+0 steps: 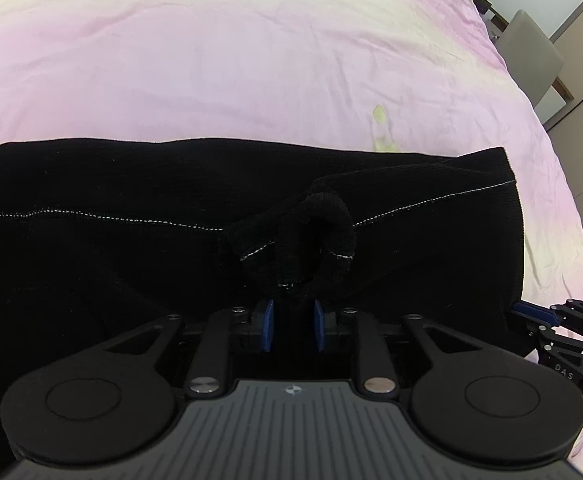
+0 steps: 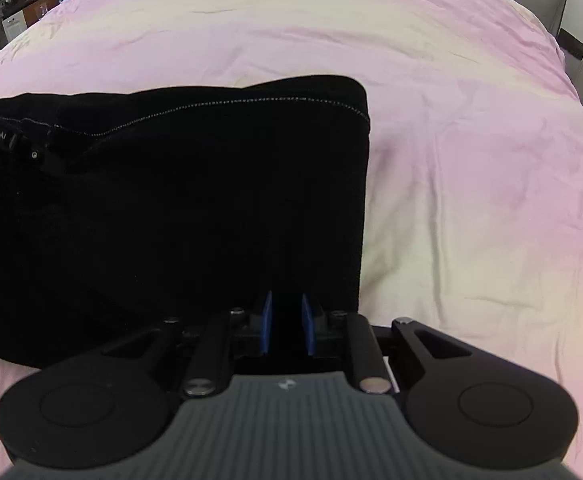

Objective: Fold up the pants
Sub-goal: 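Open both grippers and release the folded pants onto the bed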

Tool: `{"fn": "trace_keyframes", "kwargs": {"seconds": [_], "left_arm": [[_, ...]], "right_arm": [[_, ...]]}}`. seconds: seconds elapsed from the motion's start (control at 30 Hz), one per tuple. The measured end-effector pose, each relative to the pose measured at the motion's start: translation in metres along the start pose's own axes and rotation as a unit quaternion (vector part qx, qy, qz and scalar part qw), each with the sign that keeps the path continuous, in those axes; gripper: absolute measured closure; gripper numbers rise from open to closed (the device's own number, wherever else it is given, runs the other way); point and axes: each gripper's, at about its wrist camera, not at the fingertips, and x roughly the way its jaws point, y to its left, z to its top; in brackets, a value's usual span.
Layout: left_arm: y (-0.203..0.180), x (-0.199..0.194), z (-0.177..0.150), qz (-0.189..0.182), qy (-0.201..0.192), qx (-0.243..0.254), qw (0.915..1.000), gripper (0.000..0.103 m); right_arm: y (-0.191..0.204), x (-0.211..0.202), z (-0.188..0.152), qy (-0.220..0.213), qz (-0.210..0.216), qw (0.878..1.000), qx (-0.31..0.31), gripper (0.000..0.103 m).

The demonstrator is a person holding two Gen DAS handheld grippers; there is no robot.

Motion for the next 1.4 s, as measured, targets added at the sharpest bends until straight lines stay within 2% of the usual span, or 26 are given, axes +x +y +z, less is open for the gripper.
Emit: {"fn": "trace_keyframes", "kwargs": {"seconds": [0.03,0.13,0.17,0.23,0.27,0.37,0.47,0.57,0.63,0.7,0.77,0.83,0.9,1.0,1.07,1.13,1.27,1.4], "left_arm": [[0.001,-0.001,-0.003,0.0,-0.003,0.001,1.0,0.076],[-0.005,-0.009,-0.004,0.005,-0.013,0.008,0.9999,0.073],[-0.007,-0.015,-0.004,0.008,-0.015,0.006,0.9998,0.07],[-0.012,-0.032,-0.006,0.019,-0.025,0.002,0.9995,0.059],[-0.015,-0.043,-0.008,0.021,-0.034,0.007,0.9992,0.057],[-0.026,-0.074,-0.021,0.018,-0.06,0.035,0.9974,0.057],[-0.041,-0.087,-0.03,-0.009,-0.073,0.044,0.9963,0.057],[-0.057,-0.078,-0.036,0.016,-0.094,0.062,0.9935,0.057],[-0.055,-0.059,-0.038,0.045,-0.059,0.054,0.9958,0.069],[-0.047,-0.041,-0.045,0.06,-0.019,0.036,0.9973,0.066],[-0.041,-0.033,-0.055,0.066,-0.013,0.038,0.997,0.064],[-0.035,-0.03,-0.056,0.065,-0.01,0.032,0.9973,0.057],[-0.026,-0.028,-0.053,0.052,0.0,0.004,0.9987,0.056],[-0.026,-0.038,-0.051,0.045,-0.008,0.009,0.9989,0.056],[-0.027,-0.054,-0.052,0.034,-0.024,0.018,0.999,0.056],[-0.025,-0.071,-0.053,0.036,-0.031,0.028,0.9985,0.056],[-0.004,-0.106,-0.056,0.087,-0.056,0.033,0.9941,0.056],[0.039,-0.143,-0.067,0.124,-0.079,-0.004,0.9891,0.041]], "right_arm": [[0.003,0.005,-0.008,-0.004,-0.003,1.0,-0.003,0.091],[-0.001,0.001,-0.003,0.004,-0.006,1.0,0.005,0.091],[-0.002,-0.006,-0.001,0.007,-0.005,1.0,0.01,0.09],[-0.006,-0.016,0.003,-0.001,-0.006,1.0,0.017,0.089],[-0.007,-0.025,0.003,-0.008,-0.006,1.0,0.02,0.088],[-0.007,-0.05,-0.002,-0.037,0.001,0.999,0.021,0.075],[0.0,-0.063,-0.008,-0.058,-0.013,0.998,-0.012,0.075],[0.002,-0.057,-0.012,-0.055,-0.025,0.998,-0.025,0.076],[-0.003,-0.044,-0.02,-0.04,-0.026,0.999,-0.018,0.076],[-0.007,-0.03,-0.031,-0.024,-0.014,1.0,-0.005,0.076],[-0.008,-0.022,-0.041,-0.029,-0.009,1.0,-0.003,0.076],[-0.006,-0.016,-0.045,-0.034,-0.008,0.999,-0.008,0.076],[-0.01,-0.014,-0.04,-0.027,-0.005,1.0,-0.006,0.076],[-0.018,-0.019,-0.028,-0.014,0.007,1.0,0.004,0.076],[-0.023,-0.028,-0.021,-0.013,0.014,1.0,0.004,0.072],[-0.031,-0.036,-0.017,-0.012,0.015,1.0,0.008,0.051],[-0.057,-0.047,-0.008,-0.003,0.021,0.999,0.048,0.044],[-0.084,-0.047,-0.006,0.005,0.046,0.992,0.113,0.034]]}}
